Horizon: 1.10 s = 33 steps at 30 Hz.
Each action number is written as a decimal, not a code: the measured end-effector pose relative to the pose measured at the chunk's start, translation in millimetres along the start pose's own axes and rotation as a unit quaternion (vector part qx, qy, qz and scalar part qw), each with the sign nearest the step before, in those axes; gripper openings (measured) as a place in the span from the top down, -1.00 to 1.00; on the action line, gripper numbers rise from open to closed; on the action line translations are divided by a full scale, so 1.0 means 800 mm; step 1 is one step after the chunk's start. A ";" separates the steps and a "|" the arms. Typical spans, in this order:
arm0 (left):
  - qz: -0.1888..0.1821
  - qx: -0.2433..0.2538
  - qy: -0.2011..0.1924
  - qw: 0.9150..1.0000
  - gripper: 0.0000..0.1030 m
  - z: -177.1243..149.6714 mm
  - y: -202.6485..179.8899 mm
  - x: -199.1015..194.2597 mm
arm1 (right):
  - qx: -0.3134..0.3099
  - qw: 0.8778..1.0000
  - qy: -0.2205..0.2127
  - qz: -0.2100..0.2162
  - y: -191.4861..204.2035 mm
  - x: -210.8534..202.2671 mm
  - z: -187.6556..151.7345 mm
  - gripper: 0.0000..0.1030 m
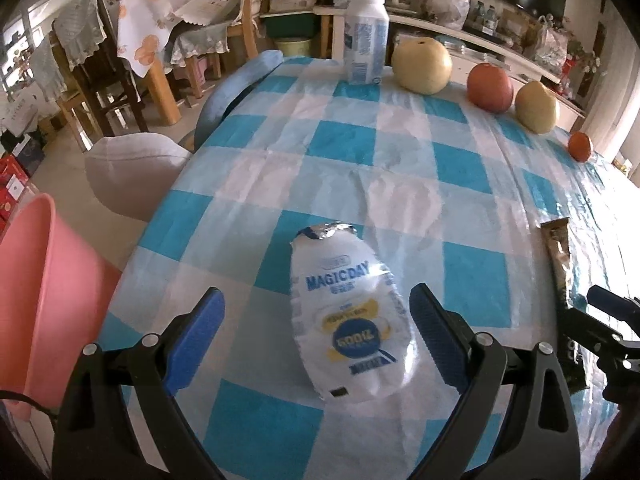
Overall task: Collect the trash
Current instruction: 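Grasp the white MAGICDAY bag with the left tool while the right tool grasps the coffee bar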
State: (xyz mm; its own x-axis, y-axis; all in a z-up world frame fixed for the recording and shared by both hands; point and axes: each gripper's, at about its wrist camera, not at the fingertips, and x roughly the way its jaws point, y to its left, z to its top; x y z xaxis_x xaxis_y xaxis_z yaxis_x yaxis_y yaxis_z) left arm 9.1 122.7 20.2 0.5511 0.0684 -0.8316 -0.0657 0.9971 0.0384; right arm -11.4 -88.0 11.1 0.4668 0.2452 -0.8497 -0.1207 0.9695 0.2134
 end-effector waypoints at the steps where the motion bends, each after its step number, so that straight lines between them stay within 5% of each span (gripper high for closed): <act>1: 0.001 -0.001 0.002 1.000 -0.79 0.001 0.002 0.002 | -0.003 1.000 -0.002 -0.001 0.002 0.000 0.001 -0.55; 14: -0.014 0.011 0.005 1.000 -0.20 0.003 0.001 0.012 | -0.051 0.997 -0.018 -0.047 0.020 0.013 0.003 -0.26; 25: -0.029 0.007 0.001 1.000 -0.18 0.002 0.007 0.010 | -0.069 0.994 -0.032 -0.079 0.025 0.017 0.004 0.32; 33: -0.033 -0.003 -0.010 0.999 -0.18 0.002 0.020 0.000 | -0.066 0.994 -0.039 -0.083 0.020 0.012 0.003 0.57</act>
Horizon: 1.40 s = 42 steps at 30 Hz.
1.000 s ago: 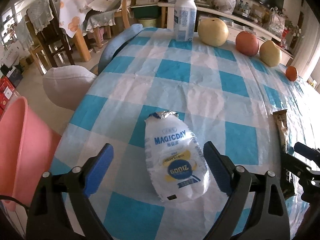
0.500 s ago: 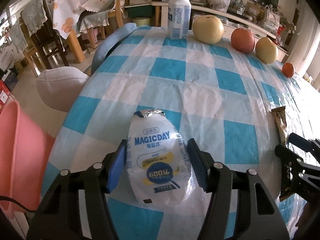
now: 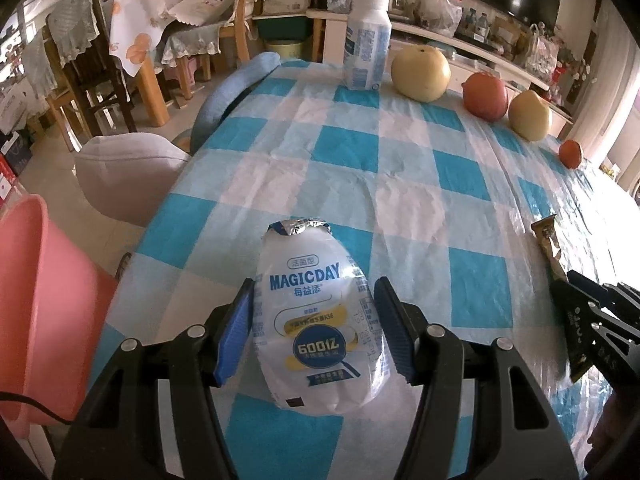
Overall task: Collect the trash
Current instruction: 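Grasp the white MAGICDAY bag with the left tool while the right tool grasps the coffee bar, then carry the MAGICDAY bag and coffee bar over the pink basin and open both tools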
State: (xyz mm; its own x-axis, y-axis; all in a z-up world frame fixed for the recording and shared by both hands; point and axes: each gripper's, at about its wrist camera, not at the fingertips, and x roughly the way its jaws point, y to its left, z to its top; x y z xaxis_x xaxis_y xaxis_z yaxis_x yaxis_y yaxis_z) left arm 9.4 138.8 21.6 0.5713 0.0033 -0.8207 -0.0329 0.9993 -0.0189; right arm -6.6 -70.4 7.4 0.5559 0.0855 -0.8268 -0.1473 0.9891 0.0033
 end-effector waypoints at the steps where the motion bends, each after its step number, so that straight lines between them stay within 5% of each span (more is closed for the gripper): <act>1: -0.001 -0.002 -0.005 1.000 -0.18 0.001 0.003 -0.004 | 0.002 1.000 -0.004 0.002 -0.001 -0.002 0.000 0.65; 18: 0.006 -0.019 -0.065 0.998 -0.18 0.005 0.046 -0.055 | 0.019 0.999 -0.036 0.032 0.004 -0.026 0.002 0.82; 42: 0.051 -0.043 -0.114 0.991 -0.18 0.000 0.110 -0.099 | 0.013 0.987 -0.063 0.149 0.088 -0.065 0.005 0.82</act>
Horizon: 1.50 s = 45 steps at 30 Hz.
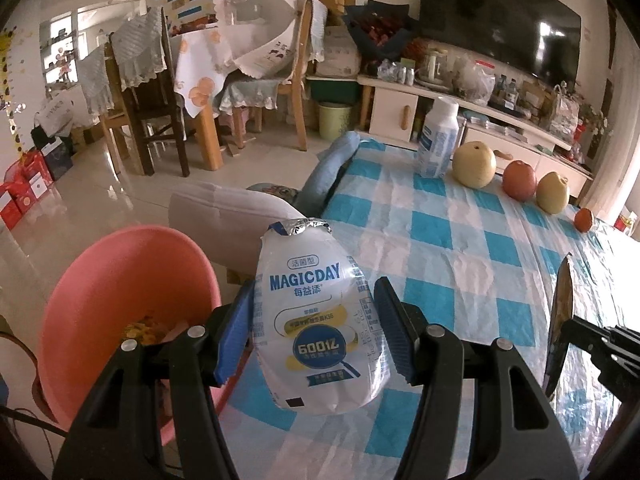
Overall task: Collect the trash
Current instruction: 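Carry the MAGICDAY bag and coffee bar over the pink basin and open both tools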
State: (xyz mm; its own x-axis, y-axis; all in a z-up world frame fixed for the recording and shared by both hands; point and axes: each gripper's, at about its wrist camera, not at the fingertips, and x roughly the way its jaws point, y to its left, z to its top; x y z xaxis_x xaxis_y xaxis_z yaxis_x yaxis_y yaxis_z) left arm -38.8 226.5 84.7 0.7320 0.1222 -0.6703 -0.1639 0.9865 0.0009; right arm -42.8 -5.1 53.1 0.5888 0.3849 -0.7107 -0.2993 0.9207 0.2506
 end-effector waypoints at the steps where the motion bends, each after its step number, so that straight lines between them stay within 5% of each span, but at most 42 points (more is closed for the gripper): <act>1: 0.001 -0.001 -0.001 1.000 -0.18 0.000 0.001 -0.001 | -0.002 1.000 0.001 0.006 0.006 0.001 0.000 0.82; 25: 0.024 -0.049 -0.026 0.998 -0.18 0.006 0.072 -0.023 | -0.052 0.997 -0.009 0.062 0.127 0.002 0.015 0.82; 33: 0.029 -0.073 -0.025 0.997 -0.18 0.004 0.100 -0.025 | -0.071 0.997 0.015 0.017 0.133 0.028 0.007 0.83; 35: 0.029 -0.077 -0.025 0.996 -0.18 0.005 0.104 -0.024 | -0.064 0.998 0.023 0.015 0.125 0.038 0.002 0.78; 37: 0.028 -0.079 -0.023 0.996 -0.18 0.004 0.106 -0.023 | -0.063 0.998 0.031 0.007 0.122 0.051 -0.002 0.36; 39: 0.027 -0.078 -0.022 0.996 -0.18 0.004 0.105 -0.022 | -0.062 0.998 0.034 0.006 0.123 0.062 -0.005 0.17; 45: 0.025 -0.075 -0.021 0.997 -0.18 0.004 0.102 -0.020 | -0.095 0.994 0.045 -0.019 0.137 0.098 -0.003 0.17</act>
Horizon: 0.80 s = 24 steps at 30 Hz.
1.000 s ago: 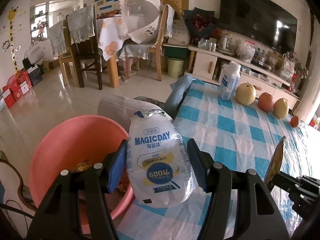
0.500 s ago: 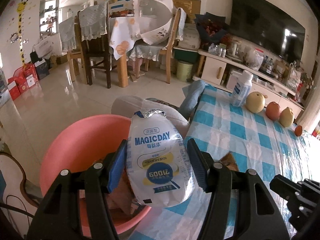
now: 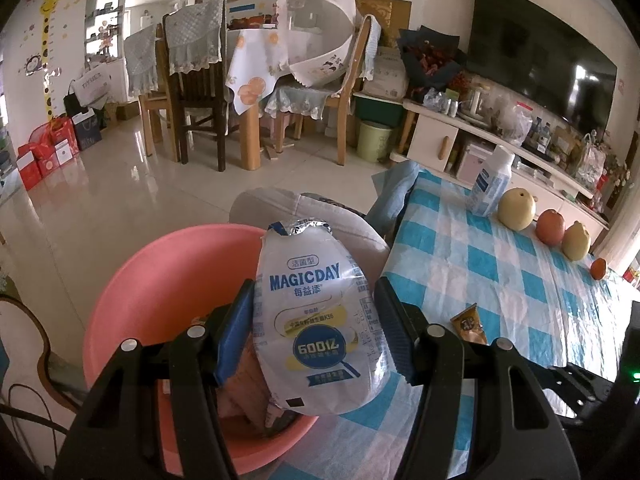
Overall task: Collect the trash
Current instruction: 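Carry the MAGICDAY bag and coffee bar over the pink basin and open both tools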
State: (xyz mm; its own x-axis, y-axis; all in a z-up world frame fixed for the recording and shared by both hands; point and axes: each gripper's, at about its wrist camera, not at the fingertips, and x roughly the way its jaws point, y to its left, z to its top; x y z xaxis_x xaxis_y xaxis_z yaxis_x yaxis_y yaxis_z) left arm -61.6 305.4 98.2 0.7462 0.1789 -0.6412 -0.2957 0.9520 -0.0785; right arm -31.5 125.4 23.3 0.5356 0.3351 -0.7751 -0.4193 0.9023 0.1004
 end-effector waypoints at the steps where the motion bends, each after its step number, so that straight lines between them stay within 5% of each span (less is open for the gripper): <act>1: 0.000 0.001 0.000 1.000 -0.18 0.000 0.000 0.000 | -0.002 1.000 0.004 -0.006 0.000 0.007 0.000 0.17; 14: 0.001 0.000 -0.001 1.000 -0.18 -0.001 0.000 0.002 | -0.015 0.999 -0.005 -0.029 0.001 0.016 -0.005 0.79; 24: 0.004 -0.014 -0.006 1.000 -0.18 -0.006 0.014 0.002 | -0.019 0.999 -0.047 0.010 0.036 -0.027 0.023 0.81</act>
State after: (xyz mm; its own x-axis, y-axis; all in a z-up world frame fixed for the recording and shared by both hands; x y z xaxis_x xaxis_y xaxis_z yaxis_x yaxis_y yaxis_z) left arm -66.6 315.1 92.9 0.7502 0.1898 -0.6333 -0.3186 0.9431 -0.0948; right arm -41.4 148.9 54.2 0.5934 0.3784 -0.7104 -0.4566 0.8851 0.0901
